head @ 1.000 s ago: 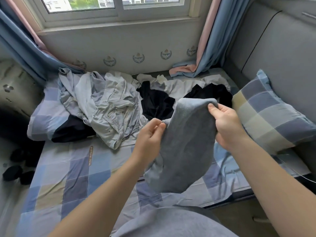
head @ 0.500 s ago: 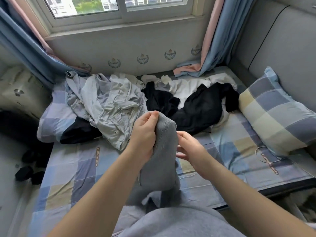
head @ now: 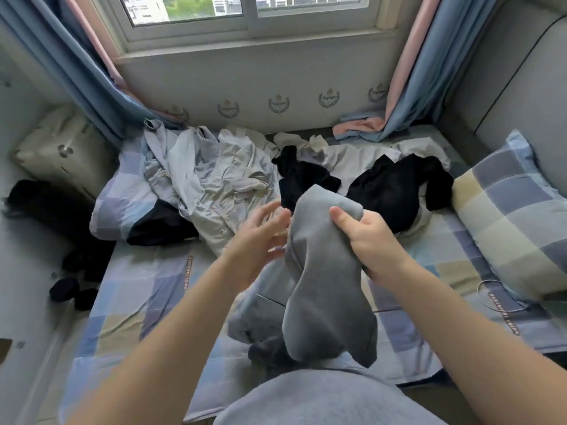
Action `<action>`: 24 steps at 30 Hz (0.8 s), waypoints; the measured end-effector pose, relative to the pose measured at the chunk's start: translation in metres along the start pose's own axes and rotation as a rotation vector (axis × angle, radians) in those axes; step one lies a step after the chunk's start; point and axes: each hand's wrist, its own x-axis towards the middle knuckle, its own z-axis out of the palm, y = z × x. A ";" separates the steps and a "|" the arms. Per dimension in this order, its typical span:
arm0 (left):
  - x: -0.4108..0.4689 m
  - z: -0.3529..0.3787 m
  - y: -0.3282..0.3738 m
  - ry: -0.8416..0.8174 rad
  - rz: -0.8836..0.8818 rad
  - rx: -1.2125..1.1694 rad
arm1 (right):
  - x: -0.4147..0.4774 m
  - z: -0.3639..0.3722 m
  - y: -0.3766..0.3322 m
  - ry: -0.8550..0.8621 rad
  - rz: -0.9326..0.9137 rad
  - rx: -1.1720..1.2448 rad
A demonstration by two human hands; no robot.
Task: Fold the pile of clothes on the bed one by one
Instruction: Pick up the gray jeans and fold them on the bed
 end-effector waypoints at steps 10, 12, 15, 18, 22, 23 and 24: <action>-0.003 0.021 -0.031 0.169 0.227 0.134 | 0.012 -0.051 0.006 0.071 -0.080 0.032; -0.002 0.019 -0.015 0.197 0.281 0.110 | 0.005 -0.056 0.011 0.070 -0.118 -0.096; -0.004 0.031 -0.008 0.126 0.298 0.117 | -0.011 -0.033 0.032 -0.123 -0.012 -0.198; -0.007 0.053 -0.005 0.094 0.329 0.106 | -0.021 -0.004 0.055 -0.205 0.041 -0.159; 0.008 0.029 0.012 0.079 0.340 0.213 | -0.015 -0.024 0.050 -0.017 -0.093 -0.210; 0.013 0.020 0.015 0.102 0.340 0.281 | -0.013 -0.032 0.044 -0.007 -0.124 -0.214; 0.017 0.012 0.016 0.161 0.347 0.366 | -0.013 -0.040 0.035 0.017 -0.161 -0.226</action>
